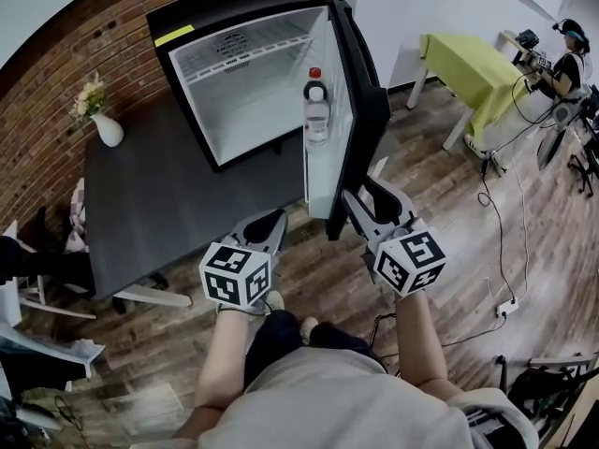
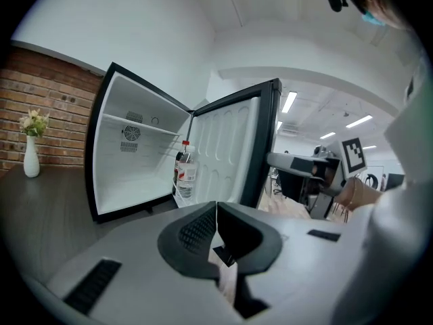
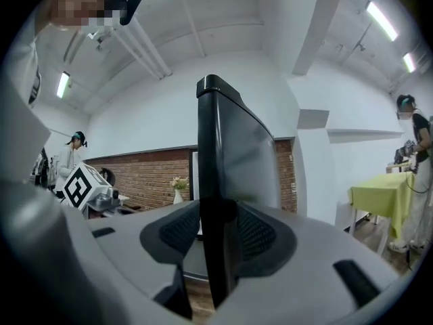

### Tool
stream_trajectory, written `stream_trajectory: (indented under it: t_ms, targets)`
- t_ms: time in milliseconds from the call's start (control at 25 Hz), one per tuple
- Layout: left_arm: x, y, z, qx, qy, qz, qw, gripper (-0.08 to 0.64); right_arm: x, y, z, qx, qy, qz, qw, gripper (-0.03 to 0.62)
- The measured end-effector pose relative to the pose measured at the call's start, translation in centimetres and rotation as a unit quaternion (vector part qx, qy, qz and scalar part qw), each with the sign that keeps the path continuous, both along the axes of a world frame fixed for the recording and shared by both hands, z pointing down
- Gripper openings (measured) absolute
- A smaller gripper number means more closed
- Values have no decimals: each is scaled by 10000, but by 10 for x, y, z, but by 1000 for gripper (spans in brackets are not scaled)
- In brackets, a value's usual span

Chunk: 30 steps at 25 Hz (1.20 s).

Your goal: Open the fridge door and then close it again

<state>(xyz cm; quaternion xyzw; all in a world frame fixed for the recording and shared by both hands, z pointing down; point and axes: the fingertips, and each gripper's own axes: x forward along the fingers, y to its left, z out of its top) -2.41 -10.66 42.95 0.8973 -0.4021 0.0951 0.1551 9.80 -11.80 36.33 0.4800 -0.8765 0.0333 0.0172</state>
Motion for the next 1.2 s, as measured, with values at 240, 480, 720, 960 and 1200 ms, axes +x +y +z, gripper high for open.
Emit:
stream_trajectory:
  t_ms: [240, 480, 720, 960, 1200]
  targets:
    - [-18, -12, -4, -20, 40, -213, 9998, 8, -38, -5, -1, -33, 9, -642, 9979, 163]
    - [-45, -27, -3, -14, 17, -373, 9993, 8, -80, -17, -1, 12, -26, -1079, 9942, 132]
    - [-82, -47, -7, 8, 19, -514, 9987, 8, -124, -34, 0, 32, 107, -1299, 9915, 114]
    - [-121, -71, -16, 52, 35, -625, 9980, 8, -165, -59, -3, 23, 210, -1404, 9899, 100]
    - [-156, -92, -21, 73, 28, -675, 9977, 8, -201, -84, -3, -22, 179, -1356, 9906, 59]
